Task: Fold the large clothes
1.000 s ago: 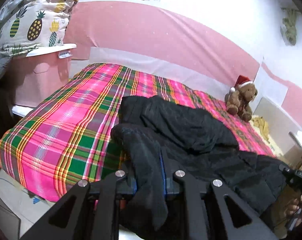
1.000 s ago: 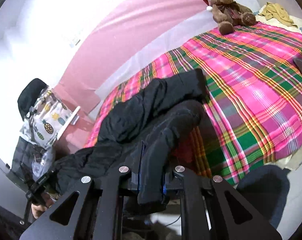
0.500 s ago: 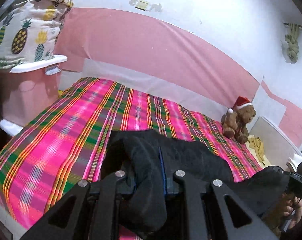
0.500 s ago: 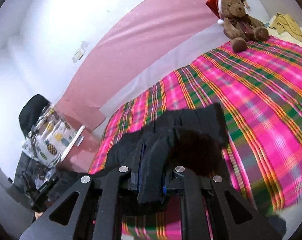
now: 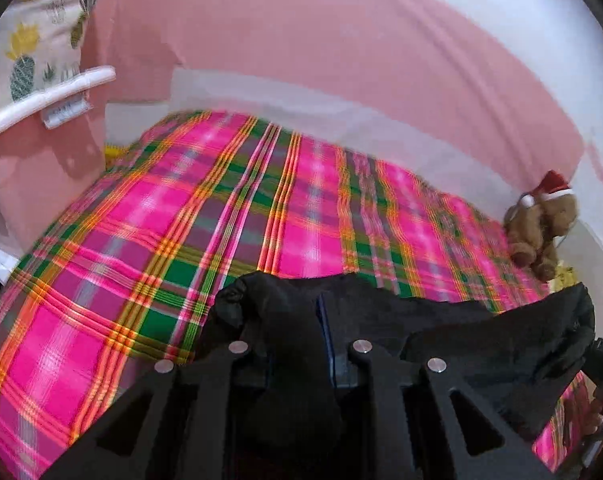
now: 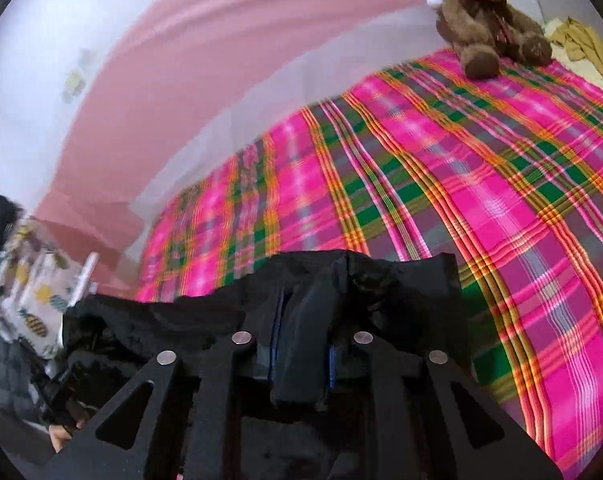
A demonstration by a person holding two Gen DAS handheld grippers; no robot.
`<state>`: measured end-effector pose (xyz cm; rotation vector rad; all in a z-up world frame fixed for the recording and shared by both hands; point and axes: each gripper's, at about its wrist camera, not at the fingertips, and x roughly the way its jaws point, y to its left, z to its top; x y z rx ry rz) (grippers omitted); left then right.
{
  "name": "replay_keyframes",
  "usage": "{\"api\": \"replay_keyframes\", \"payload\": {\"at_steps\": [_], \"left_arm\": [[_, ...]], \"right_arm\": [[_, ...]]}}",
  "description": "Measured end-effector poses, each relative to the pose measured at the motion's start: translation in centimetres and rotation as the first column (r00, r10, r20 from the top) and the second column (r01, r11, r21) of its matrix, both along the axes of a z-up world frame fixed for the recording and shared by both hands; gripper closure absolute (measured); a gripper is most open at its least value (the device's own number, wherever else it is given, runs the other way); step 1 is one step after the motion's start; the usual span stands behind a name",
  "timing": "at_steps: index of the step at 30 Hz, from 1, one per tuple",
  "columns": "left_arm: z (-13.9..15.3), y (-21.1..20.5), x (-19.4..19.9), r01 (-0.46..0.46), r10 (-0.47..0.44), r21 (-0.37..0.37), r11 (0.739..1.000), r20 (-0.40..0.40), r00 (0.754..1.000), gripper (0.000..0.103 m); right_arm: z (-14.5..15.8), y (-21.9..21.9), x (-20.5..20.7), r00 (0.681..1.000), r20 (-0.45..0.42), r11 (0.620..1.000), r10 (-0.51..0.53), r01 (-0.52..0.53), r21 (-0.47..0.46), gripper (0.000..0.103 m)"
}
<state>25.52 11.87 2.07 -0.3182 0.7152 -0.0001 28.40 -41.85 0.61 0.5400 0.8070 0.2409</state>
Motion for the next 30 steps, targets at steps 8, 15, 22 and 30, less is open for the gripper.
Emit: {"api": "replay_keyframes", "payload": {"at_steps": [8,15,22,30], "left_arm": [[-4.5,0.1,4.0,0.009,-0.014,-0.053,0.999,-0.093,0.996,0.072],[-0.8,0.9,2.9,0.069,-0.071,-0.107,0.992,-0.018,0.997,0.04],[2.5,1.8,1.8,0.018,-0.011,-0.075,0.997,0.091,0.996,0.023],[0.0,-0.7,-0.5,0.147,-0.145,-0.03,0.989,0.073,0.987,0.023]], "right_arm": [[-5.9,0.1,5.0,0.99,-0.142,0.998,0.022,-0.013,0.061,0.08],[-2.6,-2.2,4.4,0.994,-0.09,0.975,0.066,-0.046,0.215,0.049],[2.0,-3.1,2.0,0.998,0.058,0.993,-0.006,-0.001,0.12,0.041],[-0.1,1.5,-1.3,0.99,0.108,0.991,0.096,-0.085,-0.104,0.041]]}}
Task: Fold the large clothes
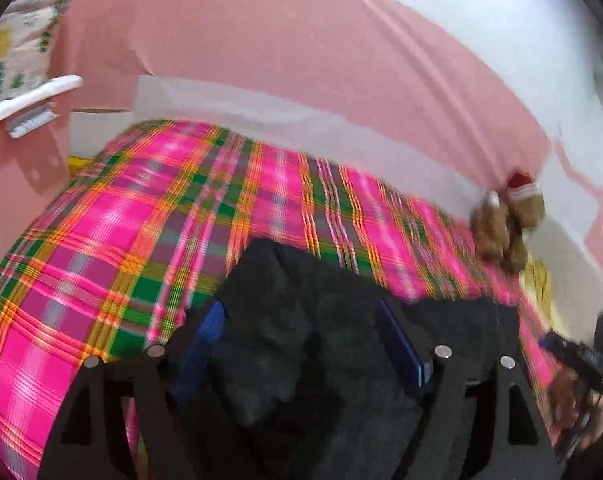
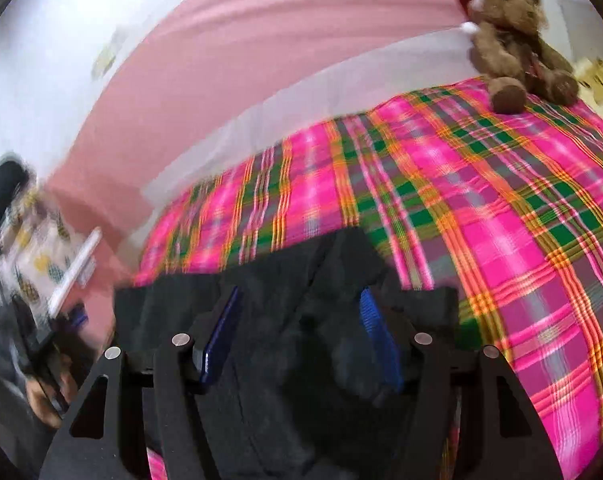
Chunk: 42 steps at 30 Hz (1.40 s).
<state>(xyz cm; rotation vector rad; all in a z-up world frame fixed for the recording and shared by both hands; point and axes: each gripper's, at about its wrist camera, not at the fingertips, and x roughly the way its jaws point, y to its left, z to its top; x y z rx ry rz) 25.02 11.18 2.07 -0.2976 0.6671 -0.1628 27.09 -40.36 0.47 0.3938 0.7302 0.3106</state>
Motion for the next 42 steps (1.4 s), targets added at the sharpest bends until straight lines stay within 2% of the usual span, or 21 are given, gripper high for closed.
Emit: {"api": "replay_keyframes", "payload": {"at_steps": [2,5,8,12,14,19,21,23,24,25,26,27,29,32,34,36,39,42], "left_arm": [[-2.6,-0.8,0.6,0.021,-0.019,0.035,0.999,-0.061,0.998,0.023],[-5.9,-0.5,2.2,-0.003,0.012,0.061,0.998,-0.138,0.99,0.023],[-5.4,0.2,2.8,-0.012,0.02,0.055,0.998,-0.147,0.989,0.023],[-2.4,0.3,3.2,0.007,0.0,0.103,0.995,-0.067,0.998,0.022],[-1.9,0.6,4.6,0.001,0.007,0.138,0.99,-0.06,0.998,0.017],[-4.6,1.6,9.6,0.042,-0.026,0.07,0.997,-0.214,0.977,0.016],[-5.4,1.1,10.0,0.067,-0.052,0.06,0.996,-0.232,0.971,0.016],[-5.5,0.6,9.6,0.078,-0.061,0.075,0.994,-0.209,0.976,0.029],[-5.4,0.3,9.3,0.078,-0.06,0.088,0.993,-0.194,0.979,0.033],[-5.1,0.1,9.1,0.076,-0.056,0.106,0.992,-0.178,0.982,0.043],[-4.9,-0.1,9.1,0.066,-0.045,0.127,0.99,-0.164,0.985,0.054],[-4.6,-0.2,9.2,0.055,-0.033,0.147,0.988,-0.15,0.988,0.06],[-3.9,-0.1,9.7,0.023,-0.004,0.165,0.986,-0.11,0.994,0.066],[-4.8,0.2,11.3,-0.011,0.028,0.158,0.987,-0.108,0.994,0.066],[-7.0,-0.2,12.3,-0.024,0.051,0.18,0.983,-0.148,0.988,0.065],[-8.7,-0.2,12.6,-0.04,0.069,0.178,0.983,-0.16,0.985,0.064],[-9.5,0.0,12.8,-0.057,0.083,0.169,0.984,-0.156,0.984,0.063],[-10.0,-0.4,13.0,-0.069,0.101,0.193,0.979,-0.162,0.982,0.058]], "right_arm": [[-2.5,1.7,0.0,0.998,-0.045,0.998,0.048,-0.05,-0.039,0.041],[-6.0,3.0,1.4,0.994,-0.099,0.992,0.05,-0.061,-0.113,0.041],[-6.3,2.5,2.5,0.995,-0.099,0.988,0.014,-0.029,-0.154,0.041],[-4.0,0.7,2.6,1.0,-0.016,0.989,-0.002,-0.001,-0.147,0.041],[-3.5,-0.6,3.6,1.0,-0.001,0.99,-0.011,0.011,-0.138,0.041],[-5.5,-2.4,7.8,0.995,-0.098,0.997,0.036,-0.043,-0.066,0.039],[-6.8,-2.6,9.4,0.983,-0.148,0.994,0.107,-0.108,-0.001,0.039],[-7.5,-2.5,10.2,0.969,-0.198,0.989,0.145,-0.141,0.037,0.039],[-7.6,-2.3,10.1,0.965,-0.206,0.987,0.16,-0.154,0.045,0.04],[-7.4,-2.3,10.1,0.968,-0.195,0.988,0.156,-0.15,0.043,0.047],[-7.1,-2.3,9.9,0.973,-0.181,0.99,0.143,-0.138,0.036,0.074],[-6.9,-2.3,9.9,0.977,-0.175,0.992,0.124,-0.121,0.026,0.083],[-6.0,-1.9,9.9,0.986,-0.144,0.996,0.086,-0.09,-0.019,0.089],[-5.7,-1.0,10.7,0.991,-0.128,0.992,0.034,-0.049,-0.115,0.09],[-7.5,0.2,12.0,0.986,-0.164,0.982,0.005,-0.035,-0.183,0.09],[-9.3,1.1,12.8,0.98,-0.201,0.974,-0.007,-0.038,-0.222,0.09],[-11.0,2.0,13.4,0.979,-0.205,0.96,-0.02,-0.038,-0.276,0.089],[-11.9,2.1,13.6,0.977,-0.214,0.953,-0.023,-0.044,-0.3,0.088]]}}
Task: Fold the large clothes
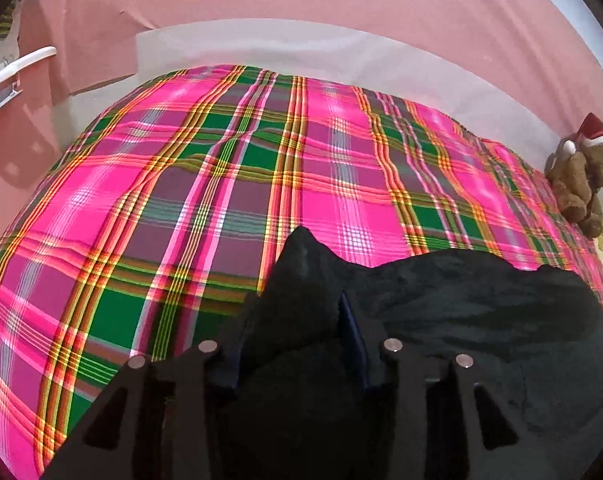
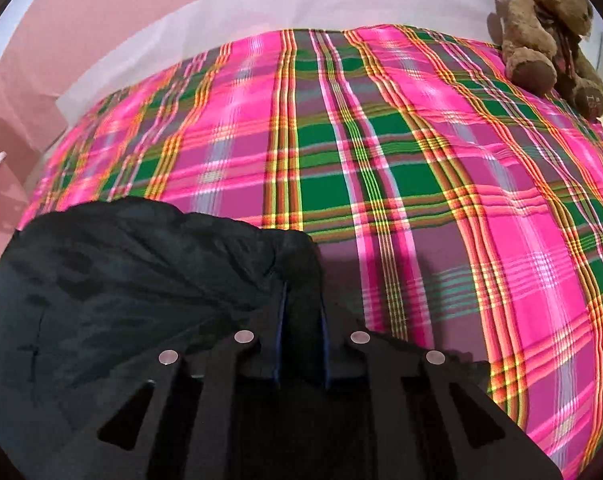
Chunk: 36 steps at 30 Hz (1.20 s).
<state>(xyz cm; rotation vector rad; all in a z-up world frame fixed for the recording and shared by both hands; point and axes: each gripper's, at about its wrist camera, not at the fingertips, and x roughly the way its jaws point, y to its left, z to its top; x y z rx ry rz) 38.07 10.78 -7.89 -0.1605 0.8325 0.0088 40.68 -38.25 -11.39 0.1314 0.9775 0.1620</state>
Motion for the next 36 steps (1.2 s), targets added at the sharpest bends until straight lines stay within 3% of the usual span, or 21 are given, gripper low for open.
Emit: {"api": "replay_keyframes", "payload": {"at_steps": [5,9,16,19,21,25,27,29,31,34,36], "left_arm": [[0.7,0.3,0.2,-0.033,0.033,0.02,0.999,-0.03,0.999,0.041],[2.8,1.9,-0.6,-0.041,0.04,-0.05,0.998,-0.018,0.999,0.04],[8.7,2.7,-4.0,-0.041,0.049,-0.075,0.996,0.121,0.991,0.035],[10.2,0.6,-6.2,0.026,-0.012,-0.081,0.996,0.176,0.984,0.035],[10.2,-1.8,-7.9,0.118,-0.093,-0.114,0.986,0.206,0.974,0.033],[6.8,-7.9,-8.9,0.253,-0.239,-0.059,0.966,0.177,0.955,0.032],[4.6,-9.2,-7.8,0.252,-0.246,-0.037,0.967,0.128,0.961,0.032],[3.1,-9.3,-6.7,0.234,-0.229,-0.023,0.972,0.142,0.963,0.031],[2.3,-9.3,-5.9,0.211,-0.205,-0.025,0.977,0.151,0.967,0.031],[1.9,-10.7,-5.9,0.199,-0.203,0.043,0.979,0.143,0.969,0.031],[2.0,-10.7,-5.9,0.202,-0.205,0.037,0.979,0.121,0.971,0.031]], "right_arm": [[0.2,-0.1,-0.3,1.0,0.004,1.0,-0.013,0.013,-0.016,0.085],[2.5,-0.9,-1.3,0.999,0.029,0.999,-0.044,0.044,-0.008,0.075],[10.3,-2.1,-6.0,0.971,0.216,0.995,-0.097,0.091,0.039,0.064],[11.3,0.4,-8.3,0.969,0.246,0.997,-0.039,0.022,0.072,0.061],[10.8,2.5,-9.5,0.968,0.252,0.997,0.005,-0.023,0.068,0.061],[6.8,6.3,-9.9,0.976,0.212,0.997,0.057,-0.065,0.033,0.06],[5.6,6.8,-9.4,0.969,0.242,0.999,0.044,-0.045,0.001,0.058],[4.7,6.6,-8.4,0.967,0.253,0.999,0.033,-0.034,-0.002,0.055],[3.7,6.3,-7.6,0.972,0.233,0.999,0.027,-0.034,0.026,0.055],[2.5,6.9,-6.8,0.969,0.245,0.999,0.038,-0.033,-0.024,0.054],[2.5,7.1,-6.7,0.971,0.239,0.999,0.03,-0.021,-0.039,0.054]]}}
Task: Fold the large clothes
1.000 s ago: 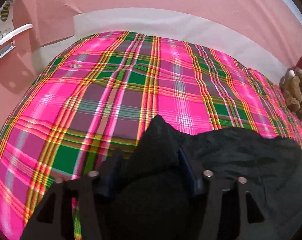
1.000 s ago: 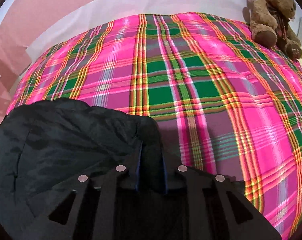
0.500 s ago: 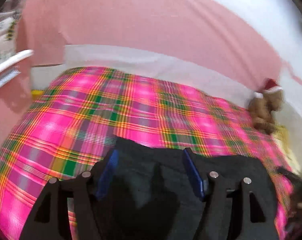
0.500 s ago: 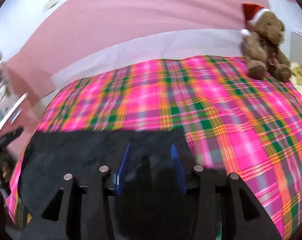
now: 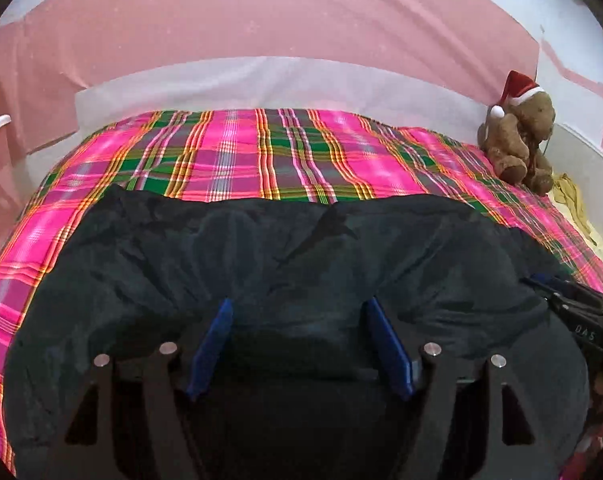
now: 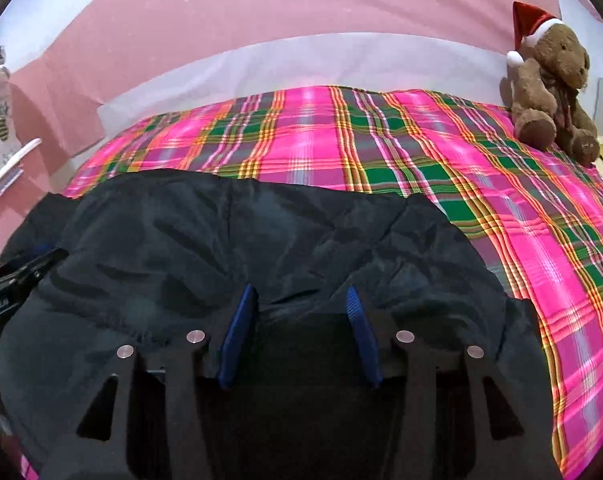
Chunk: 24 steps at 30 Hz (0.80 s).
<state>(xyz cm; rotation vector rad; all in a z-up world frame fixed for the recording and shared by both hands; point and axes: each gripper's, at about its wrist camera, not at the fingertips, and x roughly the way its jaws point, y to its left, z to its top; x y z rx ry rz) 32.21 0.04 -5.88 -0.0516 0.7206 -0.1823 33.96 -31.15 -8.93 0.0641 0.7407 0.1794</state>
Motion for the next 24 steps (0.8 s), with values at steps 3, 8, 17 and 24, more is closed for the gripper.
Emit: {"api": "replay_keyframes", "payload": {"at_steps": [3,8,17,24], "left_arm": [[1.5,0.2,-0.2,0.015,-0.014,0.016,1.0,-0.053,0.998,0.031],[4.9,1.9,0.0,0.029,-0.033,0.099,0.995,0.039,0.999,0.031],[-0.5,6.9,4.5,-0.085,0.09,0.086,0.993,-0.055,0.994,0.029],[-1.4,6.9,4.2,-0.101,0.105,0.079,0.992,-0.043,0.994,0.029]], "right_arm": [[0.8,0.0,-0.2,0.999,-0.033,1.0,-0.002,0.001,-0.012,0.054],[4.8,-1.2,-1.6,1.0,0.017,1.0,-0.017,0.017,0.004,0.054],[0.1,-4.4,3.7,0.987,-0.129,0.995,-0.097,0.094,-0.029,0.054],[-1.6,-3.6,4.4,0.986,-0.128,0.994,-0.105,0.098,-0.055,0.054]]}}
